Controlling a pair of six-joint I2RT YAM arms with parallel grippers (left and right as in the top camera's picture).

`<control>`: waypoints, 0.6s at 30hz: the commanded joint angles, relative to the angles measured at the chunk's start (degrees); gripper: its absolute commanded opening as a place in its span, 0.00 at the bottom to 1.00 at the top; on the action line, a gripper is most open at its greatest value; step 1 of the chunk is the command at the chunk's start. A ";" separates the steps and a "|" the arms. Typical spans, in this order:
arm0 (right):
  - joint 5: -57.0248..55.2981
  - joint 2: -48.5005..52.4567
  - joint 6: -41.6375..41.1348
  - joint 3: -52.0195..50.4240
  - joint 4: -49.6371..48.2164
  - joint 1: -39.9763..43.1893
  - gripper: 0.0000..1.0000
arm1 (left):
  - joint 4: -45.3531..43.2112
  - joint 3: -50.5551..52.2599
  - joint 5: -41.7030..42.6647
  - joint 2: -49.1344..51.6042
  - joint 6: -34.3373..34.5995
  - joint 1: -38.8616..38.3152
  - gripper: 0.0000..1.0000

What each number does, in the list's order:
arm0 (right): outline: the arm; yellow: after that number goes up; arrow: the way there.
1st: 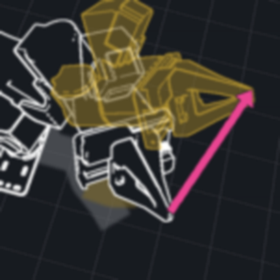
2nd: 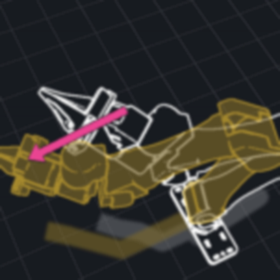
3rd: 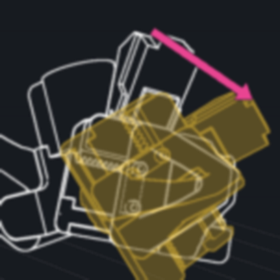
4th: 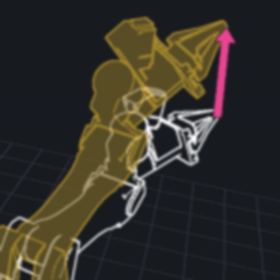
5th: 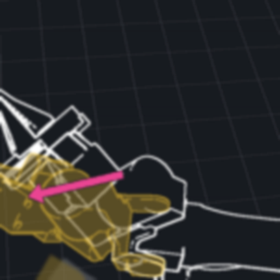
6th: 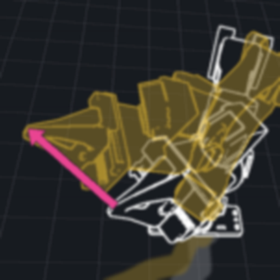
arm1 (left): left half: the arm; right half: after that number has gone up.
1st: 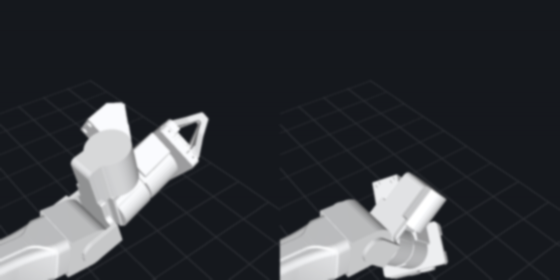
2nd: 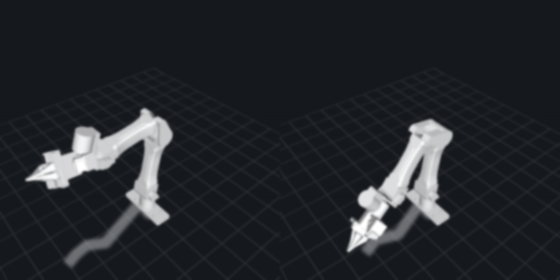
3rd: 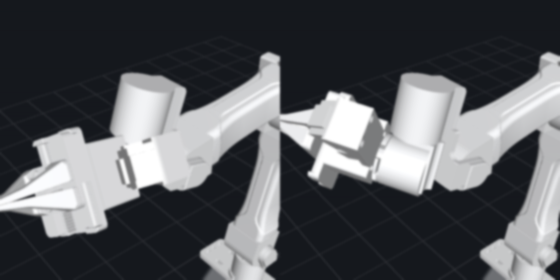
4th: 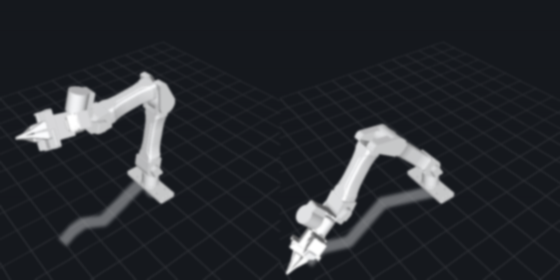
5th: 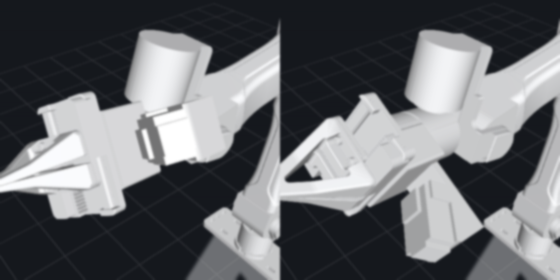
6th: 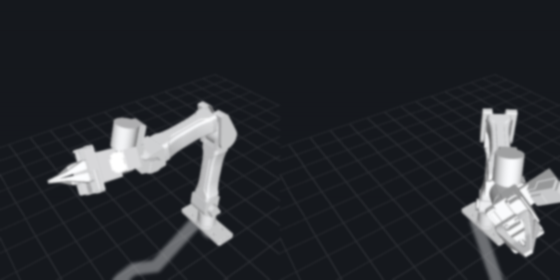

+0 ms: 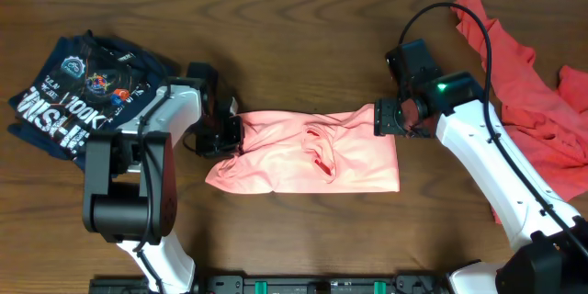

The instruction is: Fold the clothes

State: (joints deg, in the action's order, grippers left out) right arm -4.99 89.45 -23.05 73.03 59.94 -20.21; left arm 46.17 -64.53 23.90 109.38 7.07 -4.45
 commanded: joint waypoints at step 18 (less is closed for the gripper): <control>-5.03 -0.52 0.85 0.44 4.00 7.52 0.73 | 16.96 -10.62 4.17 -17.14 6.64 4.85 0.06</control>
State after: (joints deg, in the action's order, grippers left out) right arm -9.17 89.45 -22.98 73.03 63.59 -13.74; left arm 62.52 -74.50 21.58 95.07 10.31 5.34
